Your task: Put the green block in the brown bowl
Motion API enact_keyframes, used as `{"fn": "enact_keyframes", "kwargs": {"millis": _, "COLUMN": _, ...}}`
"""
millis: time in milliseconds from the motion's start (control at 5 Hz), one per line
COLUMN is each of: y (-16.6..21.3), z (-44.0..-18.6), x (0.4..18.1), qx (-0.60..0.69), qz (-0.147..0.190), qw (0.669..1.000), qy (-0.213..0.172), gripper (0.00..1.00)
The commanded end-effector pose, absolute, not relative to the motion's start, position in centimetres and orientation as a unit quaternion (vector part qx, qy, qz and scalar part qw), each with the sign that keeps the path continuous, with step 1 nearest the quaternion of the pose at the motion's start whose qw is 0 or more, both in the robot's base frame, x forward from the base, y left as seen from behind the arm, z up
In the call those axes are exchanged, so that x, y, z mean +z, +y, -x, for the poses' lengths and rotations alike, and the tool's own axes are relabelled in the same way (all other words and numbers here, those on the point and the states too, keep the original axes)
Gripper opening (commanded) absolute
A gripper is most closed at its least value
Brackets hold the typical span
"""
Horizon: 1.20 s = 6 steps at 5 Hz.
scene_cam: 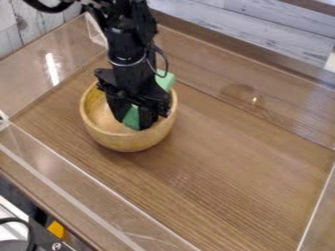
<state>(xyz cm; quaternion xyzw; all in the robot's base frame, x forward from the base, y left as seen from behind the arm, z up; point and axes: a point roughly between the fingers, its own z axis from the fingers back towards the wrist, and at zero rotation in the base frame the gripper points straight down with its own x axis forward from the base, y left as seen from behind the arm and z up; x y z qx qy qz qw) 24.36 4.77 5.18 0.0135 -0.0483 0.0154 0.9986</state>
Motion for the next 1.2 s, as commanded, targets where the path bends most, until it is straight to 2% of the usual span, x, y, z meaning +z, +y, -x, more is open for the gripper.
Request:
{"fn": "enact_keyframes", "kwargs": {"millis": 0, "y": 5.6, "z": -25.0, "x": 6.4, "qx": 0.053, "qz": -0.016, "qw": 0.996, "qy": -0.070, "gripper": 0.00}}
{"fn": "enact_keyframes", "kwargs": {"millis": 200, "y": 6.5, "z": -24.5, "x": 6.5, "qx": 0.100, "qz": -0.015, "qw": 0.993, "qy": -0.068, "gripper": 1.00}}
{"fn": "enact_keyframes", "kwargs": {"millis": 600, "y": 7.7, "z": -23.5, "x": 5.2, "qx": 0.087, "qz": -0.008, "qw": 0.994, "qy": -0.066, "gripper": 1.00}}
{"fn": "enact_keyframes", "kwargs": {"millis": 800, "y": 7.1, "z": -23.8, "x": 6.3, "qx": 0.089, "qz": -0.005, "qw": 0.994, "qy": -0.064, "gripper": 0.00}}
{"fn": "enact_keyframes", "kwargs": {"millis": 1000, "y": 7.1, "z": -24.1, "x": 5.8, "qx": 0.100, "qz": -0.005, "qw": 0.993, "qy": -0.062, "gripper": 1.00}}
